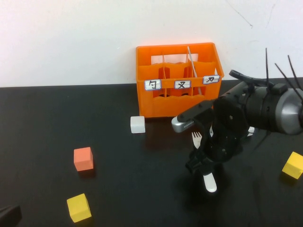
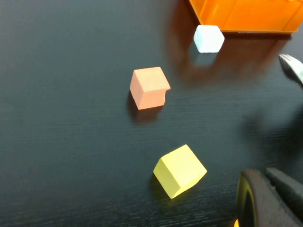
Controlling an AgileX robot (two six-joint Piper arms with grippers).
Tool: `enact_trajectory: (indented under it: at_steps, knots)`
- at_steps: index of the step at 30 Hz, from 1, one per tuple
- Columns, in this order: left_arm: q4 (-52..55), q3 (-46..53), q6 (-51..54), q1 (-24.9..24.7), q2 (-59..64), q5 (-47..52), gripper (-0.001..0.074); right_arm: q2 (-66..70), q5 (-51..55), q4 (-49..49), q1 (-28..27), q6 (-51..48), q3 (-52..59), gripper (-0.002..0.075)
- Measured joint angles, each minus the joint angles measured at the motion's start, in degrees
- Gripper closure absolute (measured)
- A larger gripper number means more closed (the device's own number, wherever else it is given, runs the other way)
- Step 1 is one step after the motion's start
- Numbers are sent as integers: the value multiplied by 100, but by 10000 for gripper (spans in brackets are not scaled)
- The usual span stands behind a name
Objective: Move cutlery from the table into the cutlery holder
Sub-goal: Pick up the fork
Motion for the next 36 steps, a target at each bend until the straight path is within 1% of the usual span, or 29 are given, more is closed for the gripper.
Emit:
enact_trajectory:
  at_steps: [11, 14, 16, 18, 22, 24, 25, 36]
  knots:
    - [0, 0, 0, 0, 0, 0, 736, 138, 199, -13, 0, 13, -100, 218]
    - [4, 0, 0, 0, 0, 0, 736, 138, 221, -13, 0, -70, -100, 230]
    - [4, 0, 0, 0, 0, 0, 736, 138, 242, 28, 0, -207, -104, 260]
    - [4, 0, 0, 0, 0, 0, 736, 138, 280, 78, 0, -325, -104, 314]
    - [4, 0, 0, 0, 0, 0, 736, 138, 348, 229, 0, -617, -104, 467]
    - [4, 0, 0, 0, 0, 0, 736, 138, 359, 331, 0, -799, -104, 555]
    - [4, 0, 0, 0, 0, 0, 736, 138, 368, 347, 0, -861, -104, 565]
    - [13, 0, 0, 0, 0, 13, 736, 138, 403, 430, 0, -967, -104, 562]
